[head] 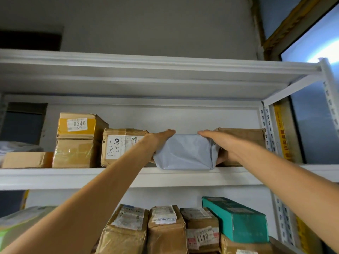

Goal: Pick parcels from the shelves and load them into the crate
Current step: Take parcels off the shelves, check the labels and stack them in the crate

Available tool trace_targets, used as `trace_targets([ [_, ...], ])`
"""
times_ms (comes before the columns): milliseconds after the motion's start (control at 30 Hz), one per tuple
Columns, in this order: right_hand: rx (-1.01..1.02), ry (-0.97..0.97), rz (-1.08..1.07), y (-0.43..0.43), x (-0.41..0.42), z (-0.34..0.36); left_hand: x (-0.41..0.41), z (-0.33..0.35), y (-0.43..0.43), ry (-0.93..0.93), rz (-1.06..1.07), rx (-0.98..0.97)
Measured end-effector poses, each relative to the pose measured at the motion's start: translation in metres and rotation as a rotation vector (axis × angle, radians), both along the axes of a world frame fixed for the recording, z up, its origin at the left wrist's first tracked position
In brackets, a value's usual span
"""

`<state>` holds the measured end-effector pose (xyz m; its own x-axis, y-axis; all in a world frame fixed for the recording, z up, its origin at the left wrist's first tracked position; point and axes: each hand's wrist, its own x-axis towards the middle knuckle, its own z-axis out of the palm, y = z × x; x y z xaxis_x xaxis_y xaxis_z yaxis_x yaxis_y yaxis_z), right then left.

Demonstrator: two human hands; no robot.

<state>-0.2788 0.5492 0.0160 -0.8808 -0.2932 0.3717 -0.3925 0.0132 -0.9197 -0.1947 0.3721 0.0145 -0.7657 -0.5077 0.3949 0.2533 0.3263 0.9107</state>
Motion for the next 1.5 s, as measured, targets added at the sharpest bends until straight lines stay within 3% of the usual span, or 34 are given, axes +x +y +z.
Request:
trace_targets([
  [167, -0.053, 0.182, 0.080, 0.020, 0.010, -0.032, 0.017, -0.022, -0.003, 0.144, -0.066, -0.091],
  [300, -0.194, 0.181, 0.188, 0.030, 0.014, -0.075, 0.029, -0.069, 0.001, 0.376, -0.386, 0.002],
  [367, -0.197, 0.168, 0.261, 0.032, 0.015, -0.085, 0.029, -0.083, -0.003, 0.376, -0.445, -0.031],
  [500, -0.070, 0.238, 0.288, 0.033, 0.017, -0.090, 0.032, -0.090, -0.008, 0.276, -0.440, -0.304],
  [633, -0.031, 0.312, 0.261, 0.036, 0.020, -0.096, 0.034, -0.092, -0.013, 0.295, -0.436, -0.333],
  [1033, 0.060, 0.504, -0.072, 0.091, 0.057, -0.083, 0.000, -0.089, 0.026, 0.487, -0.656, -0.285],
  [1500, 0.110, 0.558, -0.598, 0.252, 0.149, -0.153, -0.029, -0.152, 0.224, 0.571, -1.168, -0.057],
])
